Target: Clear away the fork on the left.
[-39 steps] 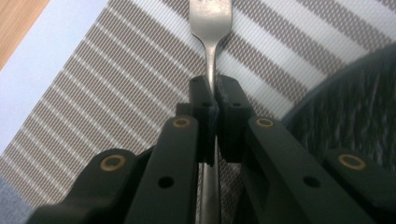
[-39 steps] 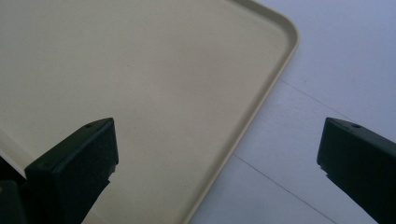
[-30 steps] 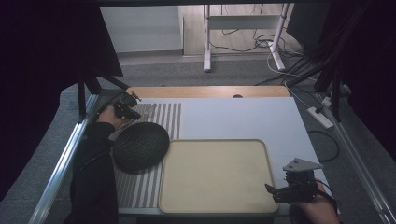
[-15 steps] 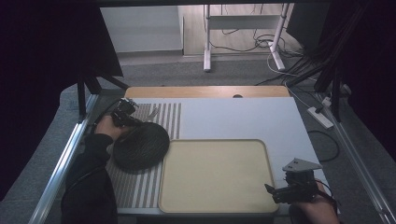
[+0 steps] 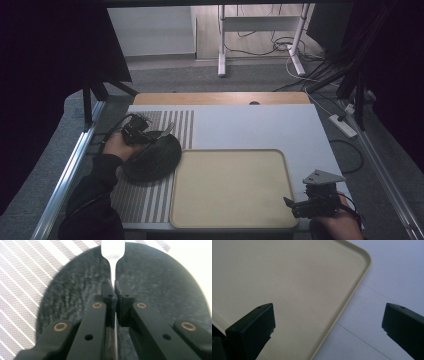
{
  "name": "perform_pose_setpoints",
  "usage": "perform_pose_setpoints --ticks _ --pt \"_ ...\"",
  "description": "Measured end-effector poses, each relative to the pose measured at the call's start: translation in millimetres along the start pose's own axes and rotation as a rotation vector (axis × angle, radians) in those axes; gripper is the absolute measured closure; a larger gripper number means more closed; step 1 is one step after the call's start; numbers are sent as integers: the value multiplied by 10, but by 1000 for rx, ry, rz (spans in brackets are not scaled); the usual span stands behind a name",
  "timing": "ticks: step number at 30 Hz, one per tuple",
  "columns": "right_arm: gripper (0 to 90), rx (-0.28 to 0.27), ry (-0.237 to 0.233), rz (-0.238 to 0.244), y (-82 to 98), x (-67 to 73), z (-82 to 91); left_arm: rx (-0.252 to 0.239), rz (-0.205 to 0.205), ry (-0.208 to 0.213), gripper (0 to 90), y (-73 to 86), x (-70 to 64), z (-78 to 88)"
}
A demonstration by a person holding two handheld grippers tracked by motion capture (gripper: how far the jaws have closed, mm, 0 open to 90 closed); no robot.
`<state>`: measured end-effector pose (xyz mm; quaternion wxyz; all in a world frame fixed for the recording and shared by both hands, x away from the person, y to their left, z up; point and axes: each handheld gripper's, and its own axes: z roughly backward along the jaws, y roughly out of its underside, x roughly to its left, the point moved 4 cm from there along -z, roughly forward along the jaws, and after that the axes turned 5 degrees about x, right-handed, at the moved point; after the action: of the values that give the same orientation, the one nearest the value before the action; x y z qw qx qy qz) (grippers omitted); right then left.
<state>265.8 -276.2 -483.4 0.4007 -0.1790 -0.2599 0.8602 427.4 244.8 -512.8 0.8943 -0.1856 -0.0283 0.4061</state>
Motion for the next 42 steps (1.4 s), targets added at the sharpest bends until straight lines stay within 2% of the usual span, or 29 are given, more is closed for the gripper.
perform_pose_setpoints --ticks 2,8,17,19,20,21,23,27,30,31,32,33,34,35,36,42 --pt "0 2 2 3 0 1 2 0 4 10 863 61 -105 21" --pt "0 -2 0 9 -1 11 6 9 4 24 864 139 -257 24" --pt "0 -3 -3 14 -2 16 6 4 35 65 863 282 -543 60" --pt "0 0 0 21 -2 23 4 11 29 65 863 329 -669 72" --pt "0 0 0 21 -2 23 4 11 29 65 863 329 -669 72" --pt "0 2 0 25 -2 29 1 1 9 61 863 356 -748 77" --pt "0 3 0 26 -2 29 1 -6 8 65 862 370 -783 74" --pt "0 2 0 29 -2 33 2 14 15 69 863 436 -923 44" --pt "0 5 0 32 -3 33 1 26 26 76 863 447 -983 16" --pt "0 4 0 33 -3 34 0 35 33 81 863 441 -1056 -12" --pt "0 4 0 33 -3 34 0 35 33 81 863 441 -1056 -12" --pt "0 4 0 34 -3 36 0 44 30 80 863 417 -1135 -29" --pt "0 4 0 34 -3 36 0 44 30 80 863 417 -1135 -29" --pt "0 5 0 34 -2 36 -1 43 31 86 863 384 -1210 -39" --pt "0 5 0 34 -2 36 -1 43 31 86 863 384 -1210 -39" --pt "0 7 0 36 -3 39 -4 45 37 107 863 280 -1410 -85"
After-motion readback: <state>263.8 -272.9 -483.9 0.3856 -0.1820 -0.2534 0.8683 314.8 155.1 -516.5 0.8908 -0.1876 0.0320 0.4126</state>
